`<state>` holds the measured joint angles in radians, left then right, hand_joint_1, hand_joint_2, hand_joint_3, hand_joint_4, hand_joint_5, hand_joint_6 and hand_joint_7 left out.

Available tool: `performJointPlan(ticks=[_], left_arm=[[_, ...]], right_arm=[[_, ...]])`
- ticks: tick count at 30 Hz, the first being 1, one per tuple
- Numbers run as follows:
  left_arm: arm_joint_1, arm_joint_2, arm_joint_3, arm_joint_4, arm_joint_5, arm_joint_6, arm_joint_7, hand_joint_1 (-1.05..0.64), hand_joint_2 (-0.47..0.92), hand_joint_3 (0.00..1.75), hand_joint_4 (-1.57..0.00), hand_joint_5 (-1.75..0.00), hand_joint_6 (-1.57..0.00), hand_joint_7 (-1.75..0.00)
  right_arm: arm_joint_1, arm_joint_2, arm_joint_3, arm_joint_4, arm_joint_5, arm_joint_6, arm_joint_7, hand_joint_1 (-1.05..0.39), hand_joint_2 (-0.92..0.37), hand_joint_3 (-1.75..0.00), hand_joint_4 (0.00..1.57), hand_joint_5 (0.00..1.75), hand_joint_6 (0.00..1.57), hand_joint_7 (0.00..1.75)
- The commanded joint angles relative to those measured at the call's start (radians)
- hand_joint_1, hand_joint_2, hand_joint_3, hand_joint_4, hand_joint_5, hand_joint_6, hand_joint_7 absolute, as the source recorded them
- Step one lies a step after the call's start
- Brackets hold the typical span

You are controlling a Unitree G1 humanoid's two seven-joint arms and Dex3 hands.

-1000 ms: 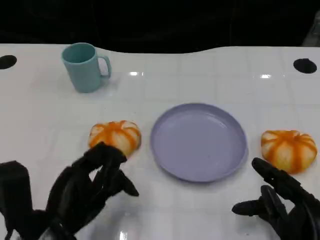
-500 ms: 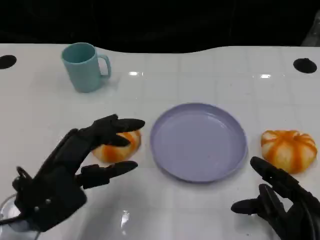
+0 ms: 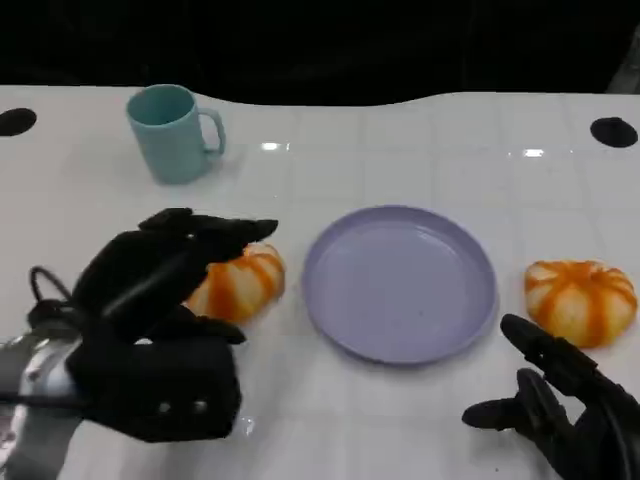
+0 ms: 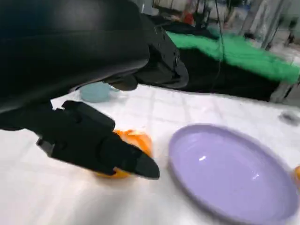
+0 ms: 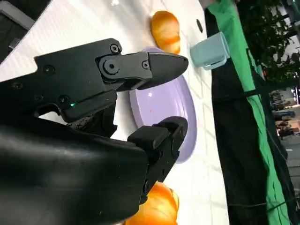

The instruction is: Grasp the bread from the table and place it into the plate.

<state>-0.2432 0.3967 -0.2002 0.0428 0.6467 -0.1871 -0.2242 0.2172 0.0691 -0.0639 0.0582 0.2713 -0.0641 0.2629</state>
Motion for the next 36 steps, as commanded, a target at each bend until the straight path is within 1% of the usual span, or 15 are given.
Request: performJointPlan(ticks=[1,7,9,11,13,16,19,22,24,30,36], left_arm=[[-0.089,0.018,-0.076,0.054,0.102,0.081,-0.037,-0.24,0.74,0.01,0.00,-0.19,-0.14,0.00],[-0.198,-0.021,-0.172,0.202,0.202,0.190,-0.025,-0.16,0.77,0.02,-0.02,-0.15,-0.13,0.00],[-0.239,-0.044,-0.198,0.283,0.219,0.201,0.018,-0.17,0.78,0.02,-0.04,-0.16,-0.13,0.00],[-0.281,-0.067,-0.224,0.362,0.235,0.219,0.044,-0.22,0.77,0.01,-0.05,-0.15,-0.13,0.00],[-0.304,-0.077,-0.239,0.404,0.235,0.228,0.056,-0.26,0.76,0.00,-0.05,-0.14,-0.14,0.00],[-0.346,-0.105,-0.259,0.507,0.228,0.224,0.110,-0.30,0.74,0.00,-0.08,-0.15,-0.17,-0.01],[-0.390,-0.140,-0.277,0.635,0.215,0.209,0.174,-0.29,0.73,0.00,-0.10,-0.14,-0.19,-0.02],[-0.431,-0.163,-0.297,0.736,0.205,0.196,0.210,-0.32,0.73,0.00,-0.11,-0.14,-0.20,-0.01],[-0.458,-0.179,-0.308,0.804,0.197,0.186,0.226,-0.35,0.74,0.00,-0.13,-0.13,-0.20,-0.01],[-0.520,-0.215,-0.334,0.975,0.178,0.158,0.272,-0.39,0.74,0.00,-0.17,-0.11,-0.22,-0.01],[-0.556,-0.238,-0.355,1.083,0.155,0.142,0.285,-0.34,0.75,0.00,-0.20,-0.09,-0.26,-0.01]], right_arm=[[0.009,-0.008,-0.008,-0.020,0.009,0.005,-0.006,-0.75,-0.92,-0.32,0.86,0.91,1.08,0.21],[0.010,-0.012,-0.006,-0.016,0.006,-0.005,0.004,-0.75,-0.92,-0.33,0.85,0.92,1.05,0.21],[0.012,-0.010,-0.005,-0.021,0.004,0.000,-0.002,-0.75,-0.92,-0.33,0.85,0.93,1.06,0.21],[0.013,-0.010,-0.006,-0.020,0.007,-0.001,0.001,-0.75,-0.92,-0.33,0.85,0.93,1.06,0.21],[0.012,-0.010,-0.007,-0.017,0.009,-0.004,0.005,-0.75,-0.92,-0.33,0.85,0.93,1.05,0.21],[0.016,-0.009,-0.006,-0.024,0.010,0.000,0.004,-0.75,-0.92,-0.33,0.85,0.93,1.05,0.21],[0.021,-0.009,-0.001,-0.034,0.000,0.000,-0.003,-0.75,-0.92,-0.33,0.84,0.94,1.05,0.22],[0.026,-0.008,0.000,-0.045,-0.001,0.009,-0.009,-0.75,-0.92,-0.34,0.84,0.95,1.05,0.22],[0.028,-0.008,0.001,-0.050,0.001,0.014,-0.009,-0.75,-0.92,-0.34,0.84,0.95,1.05,0.22],[0.035,-0.004,0.000,-0.065,0.008,0.025,-0.009,-0.75,-0.92,-0.33,0.83,0.96,1.05,0.23],[0.036,-0.005,-0.004,-0.065,0.014,0.027,-0.003,-0.74,-0.92,-0.33,0.82,0.96,1.05,0.23]])
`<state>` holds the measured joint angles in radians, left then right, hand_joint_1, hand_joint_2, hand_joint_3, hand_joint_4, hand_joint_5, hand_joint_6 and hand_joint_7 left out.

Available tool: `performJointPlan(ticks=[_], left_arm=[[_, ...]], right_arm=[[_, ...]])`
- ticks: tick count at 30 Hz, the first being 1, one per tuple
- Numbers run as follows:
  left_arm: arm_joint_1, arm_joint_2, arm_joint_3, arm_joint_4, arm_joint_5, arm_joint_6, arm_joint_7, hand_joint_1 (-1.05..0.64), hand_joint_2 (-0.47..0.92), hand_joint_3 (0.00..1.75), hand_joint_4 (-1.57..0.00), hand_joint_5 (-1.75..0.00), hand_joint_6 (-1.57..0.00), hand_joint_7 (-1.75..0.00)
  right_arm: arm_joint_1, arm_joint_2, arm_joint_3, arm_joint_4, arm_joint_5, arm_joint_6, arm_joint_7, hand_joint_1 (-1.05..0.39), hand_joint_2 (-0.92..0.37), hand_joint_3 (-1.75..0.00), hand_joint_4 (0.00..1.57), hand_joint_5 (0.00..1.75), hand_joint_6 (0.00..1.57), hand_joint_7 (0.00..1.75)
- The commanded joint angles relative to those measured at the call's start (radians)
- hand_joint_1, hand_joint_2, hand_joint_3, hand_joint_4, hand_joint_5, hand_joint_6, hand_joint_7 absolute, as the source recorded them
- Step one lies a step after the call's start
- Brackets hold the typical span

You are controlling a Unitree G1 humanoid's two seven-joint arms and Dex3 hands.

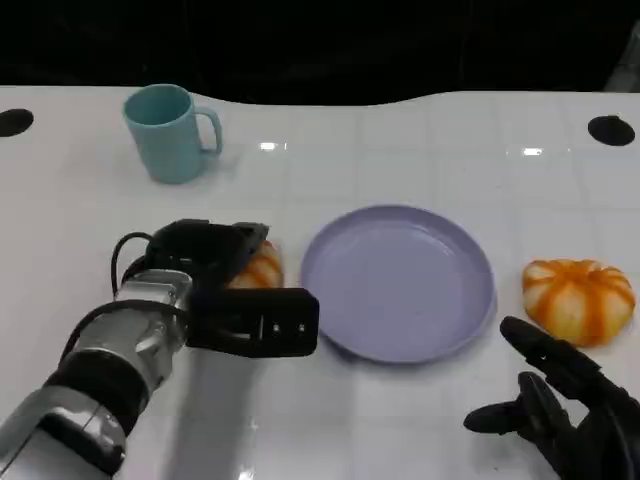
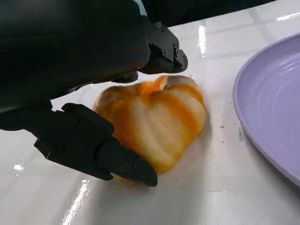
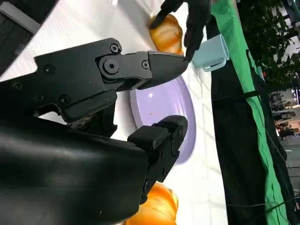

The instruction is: Grasp the bread from the table and place it into the plate.

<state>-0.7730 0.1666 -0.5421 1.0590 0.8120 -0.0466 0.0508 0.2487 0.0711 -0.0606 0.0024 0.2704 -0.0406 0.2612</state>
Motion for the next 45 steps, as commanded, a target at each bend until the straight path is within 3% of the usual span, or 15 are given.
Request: performJointPlan(ticks=[1,10,17,18,19,21,22,24,25,27,29,31,33,43,45], left_arm=[[-0.031,-0.011,-0.016,0.080,-0.013,0.001,0.010,-0.33,0.75,0.00,-0.21,-0.08,-0.26,-0.01],[-0.057,-0.043,-0.036,0.177,-0.026,-0.027,0.036,-0.44,0.78,0.01,-0.28,-0.07,-0.31,-0.02],[-0.062,-0.043,-0.018,0.203,-0.059,-0.060,0.114,-0.27,0.91,0.01,-0.54,-0.10,-0.51,-0.02],[-0.058,-0.043,-0.012,0.202,-0.061,-0.063,0.173,-0.26,0.92,0.13,-0.79,-0.95,-0.70,-0.71],[-0.055,-0.043,-0.009,0.203,-0.062,-0.065,0.216,-0.27,0.92,0.17,-0.80,-1.34,-0.68,-1.08],[-0.057,-0.043,-0.007,0.209,-0.066,-0.068,0.244,-0.27,0.92,0.27,-0.79,-1.66,-0.61,-1.53],[-0.058,-0.044,-0.008,0.212,-0.068,-0.069,0.247,-0.27,0.92,0.29,-0.79,-1.70,-0.58,-1.62],[-0.062,-0.044,-0.005,0.215,-0.075,-0.063,0.260,-0.28,0.92,0.30,-0.79,-1.74,-0.57,-1.63],[-0.065,-0.044,-0.002,0.216,-0.079,-0.057,0.267,-0.30,0.92,0.28,-0.78,-1.74,-0.61,-1.43],[-0.068,-0.042,0.010,0.211,-0.092,-0.056,0.287,-0.30,0.92,0.26,-0.78,-1.75,-0.66,-1.28],[-0.069,-0.037,0.016,0.205,-0.100,-0.076,0.306,-0.30,0.92,0.26,-0.78,-1.75,-0.64,-1.32],[-0.073,-0.032,0.029,0.198,-0.114,-0.094,0.306,-0.26,0.92,0.25,-0.79,-1.75,-0.58,-1.62],[-0.083,-0.031,0.056,0.190,-0.145,-0.101,0.282,-0.24,0.92,0.29,-0.78,-1.75,-0.55,-1.72],[-0.111,-0.031,0.159,0.132,-0.264,-0.121,0.241,-0.19,0.87,0.52,-0.81,-1.75,-0.60,-1.75],[-0.121,-0.031,0.185,0.098,-0.288,-0.128,0.236,-0.17,0.74,0.78,-0.80,-1.75,-0.60,-1.75]], right_arm=[[0.004,-0.008,-0.008,-0.010,0.016,0.006,-0.002,-0.75,-0.92,-0.33,0.82,0.96,1.05,0.23],[0.007,-0.010,-0.007,-0.010,0.004,0.002,-0.006,-0.76,-0.92,-0.33,0.83,0.96,1.05,0.24],[0.010,-0.008,-0.007,-0.019,0.008,0.010,-0.009,-0.76,-0.92,-0.33,0.83,0.97,1.05,0.24],[0.010,-0.008,-0.007,-0.020,0.012,0.012,-0.006,-0.75,-0.92,-0.33,0.83,0.97,1.05,0.24],[0.011,-0.008,-0.008,-0.022,0.014,0.013,-0.005,-0.75,-0.92,-0.33,0.83,0.97,1.05,0.24],[0.011,-0.011,-0.007,-0.021,0.009,0.010,-0.007,-0.75,-0.92,-0.33,0.82,0.97,1.05,0.24],[0.011,-0.011,-0.007,-0.021,0.007,0.009,-0.008,-0.75,-0.92,-0.33,0.82,0.97,1.05,0.24],[0.012,-0.012,-0.008,-0.018,0.008,0.007,-0.006,-0.75,-0.92,-0.33,0.82,0.97,1.04,0.25],[0.012,-0.012,-0.009,-0.016,0.010,0.005,-0.004,-0.75,-0.92,-0.33,0.82,0.97,1.04,0.25],[0.011,-0.013,-0.010,-0.016,0.007,0.007,-0.006,-0.75,-0.92,-0.33,0.82,0.97,1.04,0.25],[0.010,-0.013,-0.012,-0.017,0.014,0.013,-0.004,-0.75,-0.92,-0.33,0.82,0.97,1.04,0.25],[0.009,-0.014,-0.012,-0.015,0.015,0.014,-0.001,-0.75,-0.92,-0.32,0.82,0.97,1.04,0.25],[0.007,-0.014,-0.013,-0.008,0.012,0.003,0.001,-0.75,-0.92,-0.33,0.82,0.97,1.04,0.25],[0.010,-0.010,-0.011,-0.016,0.008,0.009,-0.009,-0.76,-0.92,-0.32,0.82,0.98,1.04,0.25],[0.008,-0.010,-0.013,-0.014,0.014,0.011,-0.005,-0.75,-0.92,-0.32,0.82,0.98,1.04,0.25]])
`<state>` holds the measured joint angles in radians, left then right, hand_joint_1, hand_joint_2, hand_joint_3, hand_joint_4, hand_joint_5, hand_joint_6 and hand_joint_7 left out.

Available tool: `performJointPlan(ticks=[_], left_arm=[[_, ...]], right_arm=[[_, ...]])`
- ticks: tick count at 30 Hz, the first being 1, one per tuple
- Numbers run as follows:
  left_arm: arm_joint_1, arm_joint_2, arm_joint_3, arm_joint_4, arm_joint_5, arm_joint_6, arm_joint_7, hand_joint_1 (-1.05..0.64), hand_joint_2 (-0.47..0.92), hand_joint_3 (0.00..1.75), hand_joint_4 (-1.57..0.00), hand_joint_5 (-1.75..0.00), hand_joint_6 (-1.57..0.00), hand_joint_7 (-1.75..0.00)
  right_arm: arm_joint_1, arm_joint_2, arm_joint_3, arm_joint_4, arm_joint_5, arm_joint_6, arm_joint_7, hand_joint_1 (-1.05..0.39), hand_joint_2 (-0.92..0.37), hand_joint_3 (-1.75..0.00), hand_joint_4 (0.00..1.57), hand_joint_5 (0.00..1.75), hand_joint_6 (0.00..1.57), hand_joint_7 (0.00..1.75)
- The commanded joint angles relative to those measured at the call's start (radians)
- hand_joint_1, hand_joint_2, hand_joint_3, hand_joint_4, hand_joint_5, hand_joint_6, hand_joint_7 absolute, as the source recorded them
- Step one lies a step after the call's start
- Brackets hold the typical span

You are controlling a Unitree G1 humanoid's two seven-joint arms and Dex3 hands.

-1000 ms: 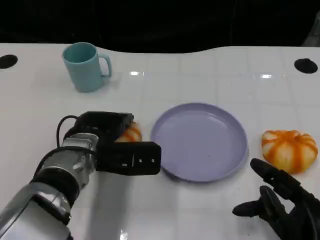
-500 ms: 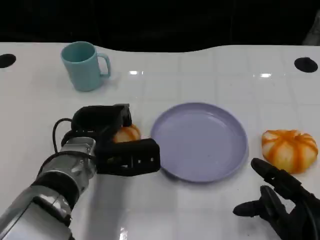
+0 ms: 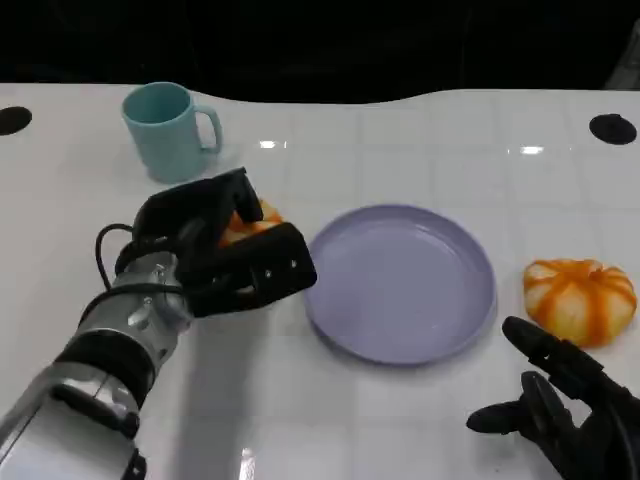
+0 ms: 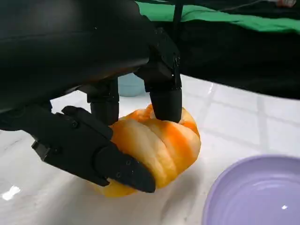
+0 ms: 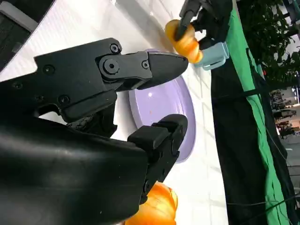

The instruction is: Grasp the bread from the table and place it into the plate.

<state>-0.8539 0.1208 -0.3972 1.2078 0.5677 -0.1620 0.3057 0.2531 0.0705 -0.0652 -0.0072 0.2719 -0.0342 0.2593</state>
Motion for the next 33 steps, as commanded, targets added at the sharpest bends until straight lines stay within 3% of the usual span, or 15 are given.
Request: performJointPlan(ticks=[1,7,12,18,21,31,33], left_arm=[[-0.043,0.014,0.047,-0.067,-0.051,-0.014,-0.018,-0.15,0.70,0.84,-0.80,-1.75,-0.60,-1.75],[-0.048,0.010,0.057,-0.153,-0.068,-0.099,-0.049,-0.11,0.54,1.10,-0.82,-1.75,-0.65,-1.75],[-0.068,0.000,0.006,-0.153,-0.032,-0.214,-0.063,-0.11,0.51,1.16,-0.86,-1.75,-0.71,-1.75],[-0.104,-0.037,-0.055,-0.125,0.030,-0.282,-0.041,-0.16,0.53,1.06,-0.86,-1.75,-0.69,-1.75],[-0.120,-0.053,-0.072,-0.107,0.039,-0.320,-0.056,-0.17,0.60,0.99,-0.87,-1.75,-0.68,-1.75],[-0.147,-0.106,-0.119,-0.076,0.077,-0.295,-0.068,-0.21,0.67,0.88,-0.93,-1.75,-0.72,-1.75],[-0.151,-0.121,-0.133,-0.064,0.089,-0.292,-0.066,-0.20,0.70,0.77,-0.93,-1.75,-0.70,-1.75]], right_arm=[[0.003,-0.009,-0.008,-0.004,0.014,0.006,-0.002,-0.75,-0.92,-0.32,0.82,0.98,1.04,0.25],[-0.003,-0.013,-0.010,0.004,0.013,0.003,0.001,-0.75,-0.92,-0.32,0.83,0.98,1.04,0.25],[-0.011,-0.018,-0.013,0.019,0.013,-0.003,0.008,-0.75,-0.92,-0.32,0.82,0.98,1.03,0.25],[-0.008,-0.019,-0.013,0.022,0.011,-0.012,0.008,-0.75,-0.92,-0.33,0.82,0.98,1.03,0.25],[-0.003,-0.017,-0.011,0.013,0.012,-0.007,0.006,-0.74,-0.92,-0.33,0.82,0.98,1.04,0.26],[0.001,-0.014,-0.006,0.011,0.011,-0.013,0.012,-0.74,-0.92,-0.33,0.82,0.98,1.04,0.26],[0.002,-0.012,-0.003,0.005,0.007,-0.010,0.007,-0.75,-0.92,-0.33,0.82,0.98,1.03,0.26]])
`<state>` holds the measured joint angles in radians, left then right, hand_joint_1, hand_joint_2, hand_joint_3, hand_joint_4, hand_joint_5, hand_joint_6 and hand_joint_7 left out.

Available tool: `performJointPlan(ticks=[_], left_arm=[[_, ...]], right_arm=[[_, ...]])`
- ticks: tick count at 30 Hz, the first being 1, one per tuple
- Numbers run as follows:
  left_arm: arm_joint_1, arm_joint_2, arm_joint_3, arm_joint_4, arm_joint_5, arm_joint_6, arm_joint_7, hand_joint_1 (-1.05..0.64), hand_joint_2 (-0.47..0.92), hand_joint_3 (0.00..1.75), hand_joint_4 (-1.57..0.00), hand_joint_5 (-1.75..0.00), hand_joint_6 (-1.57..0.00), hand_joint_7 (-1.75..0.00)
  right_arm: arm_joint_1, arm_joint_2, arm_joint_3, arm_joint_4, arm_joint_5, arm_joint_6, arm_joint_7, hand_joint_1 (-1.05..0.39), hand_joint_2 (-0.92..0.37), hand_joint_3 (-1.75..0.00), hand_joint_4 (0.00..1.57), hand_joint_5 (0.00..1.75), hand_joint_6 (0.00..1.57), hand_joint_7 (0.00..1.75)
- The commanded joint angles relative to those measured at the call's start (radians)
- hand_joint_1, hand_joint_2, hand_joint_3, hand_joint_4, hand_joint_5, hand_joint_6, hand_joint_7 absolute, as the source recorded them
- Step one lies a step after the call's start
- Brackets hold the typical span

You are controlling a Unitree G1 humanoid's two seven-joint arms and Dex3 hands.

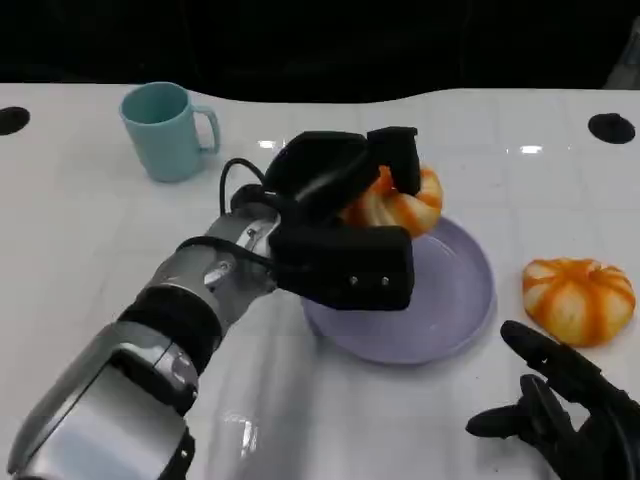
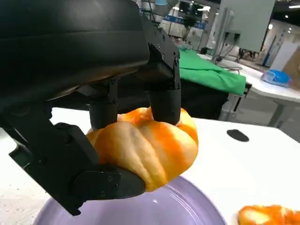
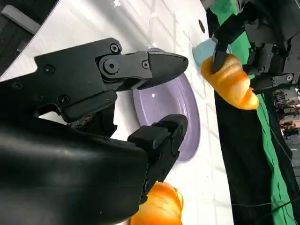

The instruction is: Grasp the bread from the table and place it into the plate.

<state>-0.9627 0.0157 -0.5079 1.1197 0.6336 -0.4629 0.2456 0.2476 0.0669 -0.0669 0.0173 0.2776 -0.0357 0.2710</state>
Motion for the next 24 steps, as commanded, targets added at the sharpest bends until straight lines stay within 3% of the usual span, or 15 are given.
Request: performJointPlan(ticks=[1,7,8,10,11,12,14,17,19,20,24], left_arm=[[-0.043,-0.020,-0.028,0.030,0.029,0.009,-0.003,-0.20,0.71,0.75,-0.93,-1.75,-0.69,-1.75],[-0.051,-0.025,-0.051,0.047,0.045,0.011,-0.026,-0.19,0.76,0.70,-0.89,-1.75,-0.69,-1.72],[-0.054,-0.023,-0.051,0.045,0.040,0.016,-0.056,-0.19,0.75,0.70,-0.86,-1.74,-0.69,-1.62],[-0.059,-0.024,-0.041,0.041,0.020,0.024,-0.123,-0.17,0.74,0.64,-0.80,-1.67,-0.83,-1.02],[-0.061,-0.024,-0.036,0.039,0.011,0.032,-0.156,-0.21,0.82,0.50,-0.75,-1.50,-0.85,-0.69],[-0.062,-0.022,-0.033,0.035,0.004,0.034,-0.182,-0.23,0.87,0.41,-0.71,-1.41,-0.86,-0.53],[-0.063,-0.019,-0.029,0.030,-0.002,0.038,-0.216,-0.32,0.91,0.26,-0.66,-0.86,-0.75,-0.21],[-0.074,-0.017,-0.034,0.025,0.005,0.073,-0.275,-0.48,0.92,0.27,-0.57,-0.32,-0.58,-0.03],[-0.076,-0.013,-0.039,0.018,0.011,0.083,-0.294,-0.54,0.92,0.28,-0.53,-0.22,-0.53,-0.01],[-0.078,-0.010,-0.041,0.015,0.012,0.087,-0.311,-0.66,0.92,0.37,-0.46,-0.16,-0.49,0.00],[-0.084,0.002,-0.040,0.003,0.010,0.099,-0.377,-0.82,0.92,0.54,-0.33,-0.07,-0.40,0.00]], right_arm=[[0.008,-0.008,0.000,-0.021,0.000,-0.007,-0.006,-0.75,-0.92,-0.33,0.82,0.98,1.03,0.26],[0.011,-0.007,0.005,-0.028,0.000,-0.008,-0.004,-0.75,-0.92,-0.34,0.82,0.98,1.03,0.26],[0.012,-0.007,0.006,-0.028,-0.001,-0.010,-0.004,-0.75,-0.92,-0.34,0.82,0.98,1.03,0.26],[0.013,-0.007,0.006,-0.030,0.001,-0.004,-0.005,-0.75,-0.92,-0.34,0.81,0.98,1.03,0.26],[0.013,-0.006,0.005,-0.032,0.004,-0.001,-0.005,-0.75,-0.92,-0.34,0.81,0.98,1.03,0.26],[0.014,-0.005,0.005,-0.033,0.004,-0.001,-0.005,-0.75,-0.92,-0.33,0.81,0.98,1.03,0.26],[0.014,-0.006,0.006,-0.034,0.003,-0.002,-0.006,-0.75,-0.92,-0.33,0.81,0.98,1.03,0.26],[0.013,-0.004,0.004,-0.033,0.006,-0.001,-0.006,-0.74,-0.92,-0.33,0.81,0.98,1.02,0.26],[0.013,-0.004,0.003,-0.034,0.009,0.004,-0.007,-0.74,-0.92,-0.33,0.81,0.98,1.02,0.26],[0.013,-0.003,0.003,-0.035,0.009,0.005,-0.008,-0.74,-0.92,-0.33,0.81,0.98,1.02,0.26],[0.013,-0.007,0.007,-0.036,-0.001,0.001,-0.008,-0.75,-0.92,-0.32,0.81,0.98,1.02,0.26]])
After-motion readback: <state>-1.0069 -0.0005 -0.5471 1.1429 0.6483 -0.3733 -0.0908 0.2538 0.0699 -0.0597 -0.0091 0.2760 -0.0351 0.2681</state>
